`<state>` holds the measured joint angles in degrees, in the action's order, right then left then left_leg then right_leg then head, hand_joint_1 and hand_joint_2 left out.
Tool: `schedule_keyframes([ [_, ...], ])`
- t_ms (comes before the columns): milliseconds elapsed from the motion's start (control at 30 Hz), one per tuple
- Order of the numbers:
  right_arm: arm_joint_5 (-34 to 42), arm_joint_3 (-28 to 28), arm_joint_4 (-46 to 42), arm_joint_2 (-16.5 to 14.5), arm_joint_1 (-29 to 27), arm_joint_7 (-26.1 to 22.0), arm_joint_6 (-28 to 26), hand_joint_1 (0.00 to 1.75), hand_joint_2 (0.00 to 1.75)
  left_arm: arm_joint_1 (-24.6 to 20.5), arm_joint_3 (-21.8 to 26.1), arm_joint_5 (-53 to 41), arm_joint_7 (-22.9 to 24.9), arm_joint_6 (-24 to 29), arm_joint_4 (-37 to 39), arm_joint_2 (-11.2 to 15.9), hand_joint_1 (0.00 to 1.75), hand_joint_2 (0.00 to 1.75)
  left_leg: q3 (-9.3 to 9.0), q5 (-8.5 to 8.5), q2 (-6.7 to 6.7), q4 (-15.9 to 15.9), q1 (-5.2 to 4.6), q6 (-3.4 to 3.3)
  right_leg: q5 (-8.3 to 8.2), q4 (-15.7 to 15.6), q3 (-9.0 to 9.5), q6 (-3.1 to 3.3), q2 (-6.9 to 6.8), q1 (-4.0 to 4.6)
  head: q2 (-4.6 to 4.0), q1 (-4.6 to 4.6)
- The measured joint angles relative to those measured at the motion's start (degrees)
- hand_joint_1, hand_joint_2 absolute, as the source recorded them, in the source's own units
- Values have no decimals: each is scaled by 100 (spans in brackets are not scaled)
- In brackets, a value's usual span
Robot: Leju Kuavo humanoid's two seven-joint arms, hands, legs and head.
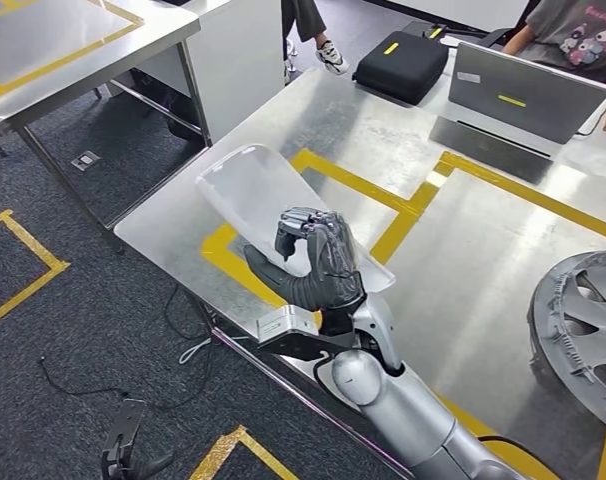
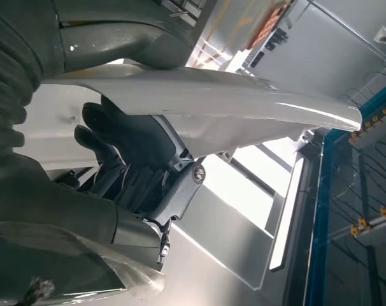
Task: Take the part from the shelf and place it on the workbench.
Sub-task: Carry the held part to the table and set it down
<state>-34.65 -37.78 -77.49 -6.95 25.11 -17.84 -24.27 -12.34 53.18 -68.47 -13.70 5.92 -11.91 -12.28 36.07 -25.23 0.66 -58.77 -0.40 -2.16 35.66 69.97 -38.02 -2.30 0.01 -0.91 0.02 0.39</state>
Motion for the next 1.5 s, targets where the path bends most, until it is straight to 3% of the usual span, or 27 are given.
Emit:
schedule_keyframes([
  [67,-1,-17,124,-32,60,52,73,175,175,-2,-20,-31,26,-18,0,-9,0,175,0,-3,2,-2,-29,-17,117,528,-289,12,0,26,0,-1],
  [100,0,-30,188,-64,96,77,98,175,175,-4,-31,-46,41,-22,0,-13,0,175,-3,-4,5,-3,-41,-20,13,492,-295,31,0,45,0,0],
  [167,9,-62,313,-150,202,122,139,175,175,-16,-58,-72,67,-24,0,-21,0,175,-16,-5,13,-6,-64,-23,-412,-155,-22,107,5,92,0,-1],
  [233,32,-90,434,-245,335,168,177,175,175,-35,-96,-96,87,-29,0,-36,0,175,-2,-2,17,-23,-91,-14,-683,-847,324,191,6,129,0,-5],
  [267,44,-99,499,-291,394,193,195,175,175,-44,-117,-108,99,-37,0,-45,0,175,14,6,17,-30,-92,2,-719,-1023,412,217,9,142,0,-9],
  [400,39,-120,793,-456,598,309,225,175,175,-66,-178,-167,150,-71,0,-62,0,175,80,-44,11,-127,-80,110,-764,-1153,467,281,4,109,0,-17],
  [467,24,-136,961,-552,718,353,224,175,175,-82,-213,-189,174,-80,0,-60,0,175,274,-318,6,-580,-35,216,-791,-1184,487,309,-15,67,0,-41],
  [533,18,-154,1120,-616,800,380,225,175,175,-91,-250,-197,187,-89,0,-63,0,175,590,-634,-1,-1308,48,312,-793,-1184,488,315,-27,49,0,-51],
  [567,18,-160,1194,-638,824,393,225,175,175,-92,-263,-198,193,-93,0,-63,0,175,690,-689,-6,-1541,87,348,-793,-1183,489,312,-32,40,0,-52],
  [600,18,-164,1261,-658,848,404,225,175,175,-93,-274,-199,199,-94,0,-64,0,175,700,-639,-11,-1576,123,380,-791,-1181,491,303,-34,26,0,-51],
  [633,18,-166,1319,-679,877,413,224,175,175,-96,-283,-204,206,-95,0,-63,0,175,596,-485,-17,-1375,155,410,-788,-1179,497,285,-32,7,0,-51],
  [700,19,-167,1403,-727,952,421,224,175,175,-110,-302,-215,211,-98,1,-67,0,175,209,-119,-34,-620,194,471,-772,-1173,510,218,-25,-22,0,-57],
  [767,20,-169,1468,-770,1037,436,227,175,175,-135,-318,-228,217,-111,1,-85,0,175,-41,5,-44,-82,187,454,-766,-1163,493,132,-16,-18,0,-73],
  [833,19,-178,1536,-794,1102,466,237,175,175,-152,-324,-244,228,-125,2,-105,0,175,-62,-16,-37,35,174,393,-770,-1165,469,149,-16,-1,0,-78],
  [933,2,-202,1667,-821,1207,552,257,175,175,-157,-334,-272,250,-136,2,-114,0,175,-55,-5,-20,43,156,355,-790,-1201,484,245,-30,-7,0,-72],
  [1000,-31,-216,1775,-850,1308,619,269,175,175,-165,-358,-283,270,-148,2,-118,0,175,-54,-7,-18,42,140,318,-809,-1234,498,237,-29,-19,0,-72],
  [1100,-80,-232,1985,-893,1445,704,280,175,175,-194,-409,-297,286,-168,2,-120,0,175,-48,-2,-19,39,126,274,-836,-1277,510,184,-29,-28,0,-73],
  [1267,-68,-235,2340,-968,1608,713,247,175,175,-211,-441,-300,288,-175,2,-123,0,175,-34,10,-21,34,111,245,-859,-1305,508,13,-29,-52,0,-75],
  [1500,24,-169,2649,-999,1701,690,218,175,175,-214,-465,-300,304,-177,2,-132,0,175,-35,23,-21,35,111,232,-863,-1294,499,-7,-29,-47,0,-77],
])
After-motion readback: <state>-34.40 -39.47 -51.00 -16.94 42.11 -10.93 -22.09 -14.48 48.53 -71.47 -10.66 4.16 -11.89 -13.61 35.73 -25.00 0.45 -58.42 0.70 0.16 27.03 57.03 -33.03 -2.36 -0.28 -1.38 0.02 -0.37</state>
